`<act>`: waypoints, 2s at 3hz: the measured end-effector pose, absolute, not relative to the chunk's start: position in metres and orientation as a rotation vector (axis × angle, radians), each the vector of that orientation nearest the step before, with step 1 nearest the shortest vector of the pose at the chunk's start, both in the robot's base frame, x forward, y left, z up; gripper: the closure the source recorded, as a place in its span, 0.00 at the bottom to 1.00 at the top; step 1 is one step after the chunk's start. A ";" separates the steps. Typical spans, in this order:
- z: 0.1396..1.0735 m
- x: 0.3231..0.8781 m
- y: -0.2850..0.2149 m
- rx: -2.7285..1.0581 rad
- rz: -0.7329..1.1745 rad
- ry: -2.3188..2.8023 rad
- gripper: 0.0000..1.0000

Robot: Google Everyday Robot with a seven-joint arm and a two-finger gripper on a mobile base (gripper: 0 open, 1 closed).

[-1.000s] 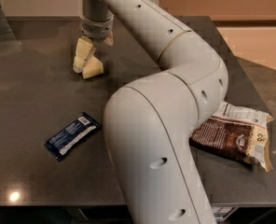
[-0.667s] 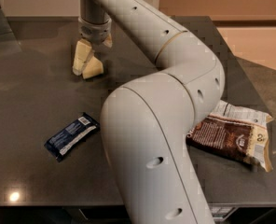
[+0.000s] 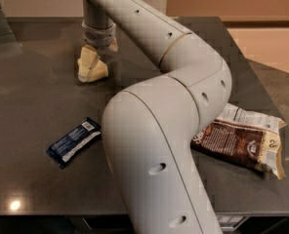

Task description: Move sponge near brown chip bag

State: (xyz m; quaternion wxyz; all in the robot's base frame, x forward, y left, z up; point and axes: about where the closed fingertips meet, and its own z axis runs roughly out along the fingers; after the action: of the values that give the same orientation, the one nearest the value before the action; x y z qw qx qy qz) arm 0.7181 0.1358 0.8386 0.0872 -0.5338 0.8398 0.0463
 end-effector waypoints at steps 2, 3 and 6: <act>0.838 0.713 0.126 -1.615 0.123 2.489 0.41; 0.845 0.704 0.118 -1.625 0.151 2.468 0.65; 0.886 0.621 0.034 -1.611 0.306 2.421 1.00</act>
Offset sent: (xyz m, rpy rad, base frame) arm -0.0208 -0.0259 0.0100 -0.0238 0.0091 0.0333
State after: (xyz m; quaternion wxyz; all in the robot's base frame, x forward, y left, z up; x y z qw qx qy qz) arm 0.6213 0.0336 0.8862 0.1084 -0.5478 0.8230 0.1040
